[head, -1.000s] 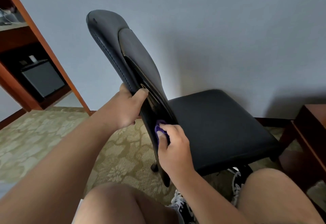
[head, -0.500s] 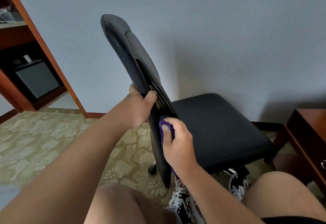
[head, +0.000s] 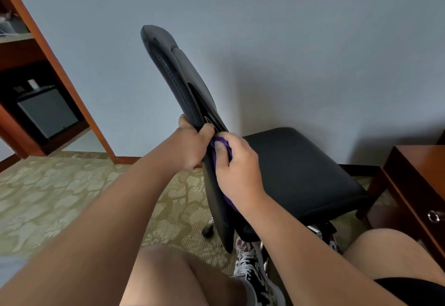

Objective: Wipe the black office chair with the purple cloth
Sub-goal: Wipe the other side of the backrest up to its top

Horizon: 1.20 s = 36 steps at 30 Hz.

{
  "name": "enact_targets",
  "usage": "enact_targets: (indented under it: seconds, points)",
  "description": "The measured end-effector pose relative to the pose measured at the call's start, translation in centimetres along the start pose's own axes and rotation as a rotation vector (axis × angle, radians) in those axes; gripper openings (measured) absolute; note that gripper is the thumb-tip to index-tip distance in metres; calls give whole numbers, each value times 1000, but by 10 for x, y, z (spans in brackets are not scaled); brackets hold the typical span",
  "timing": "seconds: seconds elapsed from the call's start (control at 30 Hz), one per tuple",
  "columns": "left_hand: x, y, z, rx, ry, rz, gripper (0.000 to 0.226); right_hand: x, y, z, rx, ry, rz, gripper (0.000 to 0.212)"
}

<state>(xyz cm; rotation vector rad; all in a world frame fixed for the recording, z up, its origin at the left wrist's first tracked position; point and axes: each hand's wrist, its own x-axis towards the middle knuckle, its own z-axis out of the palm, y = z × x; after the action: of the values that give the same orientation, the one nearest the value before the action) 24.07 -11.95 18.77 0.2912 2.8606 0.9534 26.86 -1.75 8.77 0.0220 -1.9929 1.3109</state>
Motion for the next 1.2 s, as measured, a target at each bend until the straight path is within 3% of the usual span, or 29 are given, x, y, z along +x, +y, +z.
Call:
enact_targets:
  seconds: [0.07, 0.13, 0.2, 0.43, 0.53, 0.8, 1.0, 1.13, 1.2]
  points:
    - [2, -2, 1, -47, 3, 5, 23, -11, 8, 0, -64, -31, -20, 26]
    - [3, -5, 1, -149, 40, -10, 50, -22, 13, -1, -125, -112, -3, 34]
    - [3, -6, 2, -186, 46, -15, 59, -23, 16, -4, -168, -158, 1, 37]
    - [-3, -3, -7, -20, -57, -38, 41, 3, -5, -12, -43, -143, 63, 30]
    - [0, -3, -8, 63, -81, -16, 45, 15, -18, -9, 56, -103, 79, 30]
    - [9, -8, -16, -54, -89, -80, 67, 8, 1, -11, -7, -153, -16, 37]
    - [12, -5, -41, -260, -6, -93, 50, 15, 3, -16, 20, -242, 35, 34]
    - [16, 3, -54, -360, 89, -54, 64, 18, 1, -15, 48, -243, 38, 32]
    - [18, 8, -54, -343, 80, -52, 59, 24, -4, -12, 70, -234, 48, 30]
